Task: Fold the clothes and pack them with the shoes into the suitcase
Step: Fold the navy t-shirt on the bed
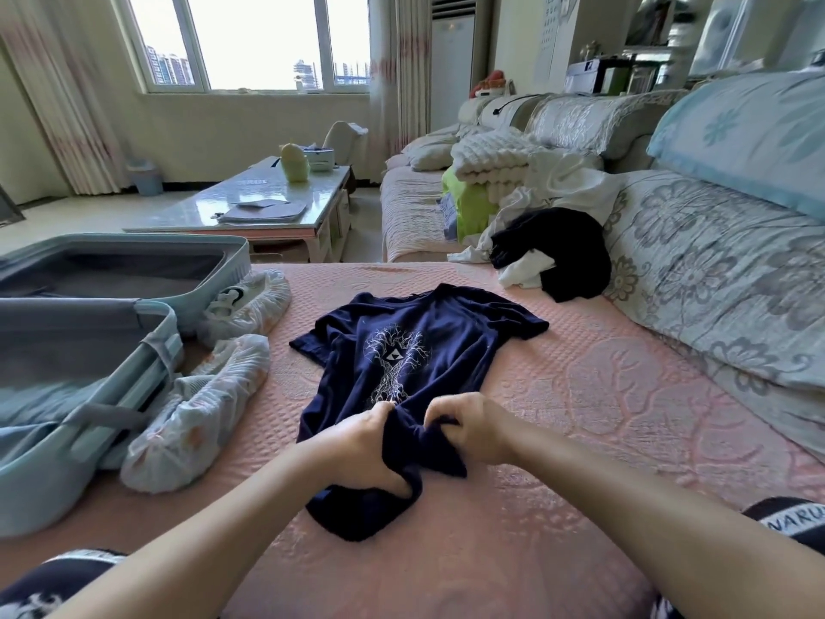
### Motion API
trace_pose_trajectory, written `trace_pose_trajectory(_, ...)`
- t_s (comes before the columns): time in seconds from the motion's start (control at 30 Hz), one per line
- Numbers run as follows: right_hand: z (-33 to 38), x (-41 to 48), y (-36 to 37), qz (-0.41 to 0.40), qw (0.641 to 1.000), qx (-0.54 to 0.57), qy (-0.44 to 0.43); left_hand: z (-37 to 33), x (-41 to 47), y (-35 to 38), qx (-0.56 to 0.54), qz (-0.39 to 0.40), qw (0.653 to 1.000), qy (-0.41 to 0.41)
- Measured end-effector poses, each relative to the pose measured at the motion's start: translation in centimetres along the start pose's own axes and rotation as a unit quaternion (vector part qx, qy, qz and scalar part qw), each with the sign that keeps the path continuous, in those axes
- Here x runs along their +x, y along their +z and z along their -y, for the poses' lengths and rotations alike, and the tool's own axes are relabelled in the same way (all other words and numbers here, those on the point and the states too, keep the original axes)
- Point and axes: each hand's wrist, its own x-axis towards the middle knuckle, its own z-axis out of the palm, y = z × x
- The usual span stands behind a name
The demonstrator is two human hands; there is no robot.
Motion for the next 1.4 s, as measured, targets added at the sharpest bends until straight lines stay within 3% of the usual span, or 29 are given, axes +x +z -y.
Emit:
trace_pose_trajectory(0.07,0.1,0.0,-1.7,0.005,0.999,0.024,0.039,-0.4,-0.4,0.1,0.040,0.024,0.999,0.012)
trace_pose_trajectory(0.17,-0.8,-0.6,-5.9,0.038,0.994,-0.080,0.069,-0.5,-0.5,0.2,0.100,0.048,0.993,0.045)
trace_pose_trajectory(0.27,-1.6,-2.2,-9.1,0.119,0.933,-0.296,0.164,-0.6,-0.2,0.3,0.139,0.073,0.983,0.098)
trace_pose_trajectory(0.33,-2.3,-3.2,-8.8,0.189,0.891,-0.352,0.214,-0.7,0.1,0.4,0.128,0.072,0.982,0.115)
trace_pose_trajectory(0.37,-2.4,-3.4,-8.4,0.202,0.887,-0.354,0.218,-0.8,0.1,0.3,0.118,0.066,0.983,0.121)
trace_pose_trajectory(0.47,-1.5,-3.7,-6.3,0.151,0.925,-0.318,0.140,-1.1,-0.2,0.0,0.137,0.063,0.981,0.120)
trace_pose_trajectory(0.57,-0.1,-4.2,-4.0,0.132,0.967,-0.208,0.064,-0.6,-0.7,-0.5,0.161,0.072,0.980,0.097)
trace_pose_trajectory(0.67,-0.7,-4.1,-2.9,0.152,0.961,-0.224,0.055,0.7,-1.7,-1.0,0.194,0.111,0.974,0.036)
trace_pose_trajectory(0.8,-1.8,-3.4,-3.8,0.117,0.969,-0.198,0.094,1.2,-3.3,-3.6,0.237,0.175,0.955,-0.042)
trace_pose_trajectory(0.93,-2.3,-3.4,-3.9,0.086,0.976,-0.179,0.091,3.1,-4.3,-5.1,0.285,0.278,0.905,-0.153)
trace_pose_trajectory(1.0,-2.2,-3.5,-3.8,0.093,0.973,-0.190,0.088,3.2,-3.9,-4.3,0.302,0.227,0.922,-0.089)
trace_pose_trajectory(1.03,-2.0,-3.7,-3.8,0.100,0.973,-0.185,0.091,2.8,-3.5,-3.9,0.304,0.155,0.940,-0.025)
trace_pose_trajectory(1.1,-1.8,-4.0,-3.6,0.142,0.967,-0.181,0.107,1.9,-2.9,-2.0,0.189,0.023,0.979,0.074)
trace_pose_trajectory(1.13,-1.9,-4.1,-3.5,0.167,0.958,-0.201,0.114,1.0,-2.6,-0.9,0.122,0.004,0.987,0.103)
trace_pose_trajectory(1.17,-2.0,-4.2,-3.4,0.183,0.946,-0.237,0.119,0.1,-2.4,0.0,0.087,0.014,0.989,0.121)
trace_pose_trajectory(1.27,-2.3,-4.1,-3.6,0.169,0.939,-0.278,0.114,-1.8,-1.5,2.2,0.162,0.046,0.976,0.140)
trace_pose_trajectory(1.4,-2.2,-4.0,-5.0,0.122,0.943,-0.289,0.114,-1.7,0.2,0.8,0.084,0.038,0.984,0.155)
